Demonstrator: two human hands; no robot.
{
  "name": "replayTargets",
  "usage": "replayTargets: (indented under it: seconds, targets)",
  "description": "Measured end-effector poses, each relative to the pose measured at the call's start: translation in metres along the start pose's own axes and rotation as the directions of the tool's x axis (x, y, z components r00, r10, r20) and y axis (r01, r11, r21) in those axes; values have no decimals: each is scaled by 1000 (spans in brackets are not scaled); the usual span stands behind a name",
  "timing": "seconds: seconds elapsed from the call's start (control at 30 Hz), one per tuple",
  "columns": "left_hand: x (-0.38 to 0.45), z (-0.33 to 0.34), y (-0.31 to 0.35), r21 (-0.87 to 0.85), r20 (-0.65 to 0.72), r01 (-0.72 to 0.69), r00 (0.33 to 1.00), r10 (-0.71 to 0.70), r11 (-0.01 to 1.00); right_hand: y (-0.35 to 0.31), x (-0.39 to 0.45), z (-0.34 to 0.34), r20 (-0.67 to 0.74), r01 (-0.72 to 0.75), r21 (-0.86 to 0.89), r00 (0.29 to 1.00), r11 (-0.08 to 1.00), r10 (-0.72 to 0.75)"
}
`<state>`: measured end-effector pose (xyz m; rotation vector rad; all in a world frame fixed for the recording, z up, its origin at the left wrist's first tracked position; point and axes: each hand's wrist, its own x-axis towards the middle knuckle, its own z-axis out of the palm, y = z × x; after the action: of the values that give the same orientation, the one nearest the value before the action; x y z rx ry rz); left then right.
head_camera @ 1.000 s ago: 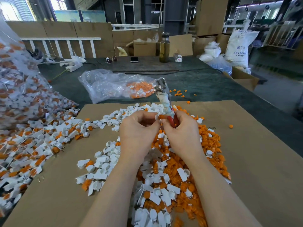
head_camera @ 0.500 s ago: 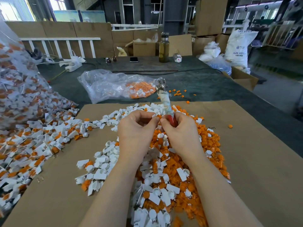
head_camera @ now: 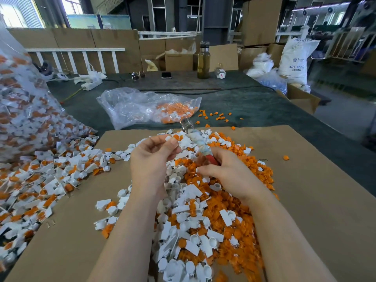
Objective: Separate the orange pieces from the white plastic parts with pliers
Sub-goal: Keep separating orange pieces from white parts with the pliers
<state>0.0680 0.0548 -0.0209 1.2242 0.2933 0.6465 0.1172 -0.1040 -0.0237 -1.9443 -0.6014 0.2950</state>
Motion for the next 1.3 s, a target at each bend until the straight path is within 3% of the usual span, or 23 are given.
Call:
replayTargets:
  seconds: [0.33, 0.87, 1.03, 1.13, 1.2, 1.3]
  targets:
    - [4, -7, 3, 6, 44, -32, 999, 32, 999, 1, -1, -1, 167, -14, -98, 985, 995, 30]
    - [4, -8, 4, -59, 23, -16, 1000, 18, 998, 0, 1, 10, 74, 117, -273, 992, 955, -101]
    - [7, -13, 4, -76, 38, 70, 997, -68, 995, 2, 3, 14, 63, 111, -303, 993, 947, -96]
    - [10, -22, 7, -171, -1, 175, 984, -177, 970, 5, 4, 16, 0, 109, -351, 993, 930, -117]
    - [17, -34, 10, -309, -113, 235, 953, -281, 921, 7, 5, 15, -64, 106, -369, 988, 923, -139]
    - [28, -54, 15, -580, -273, 195, 868, -414, 791, 10, 7, 12, -149, 83, -372, 978, 924, -148]
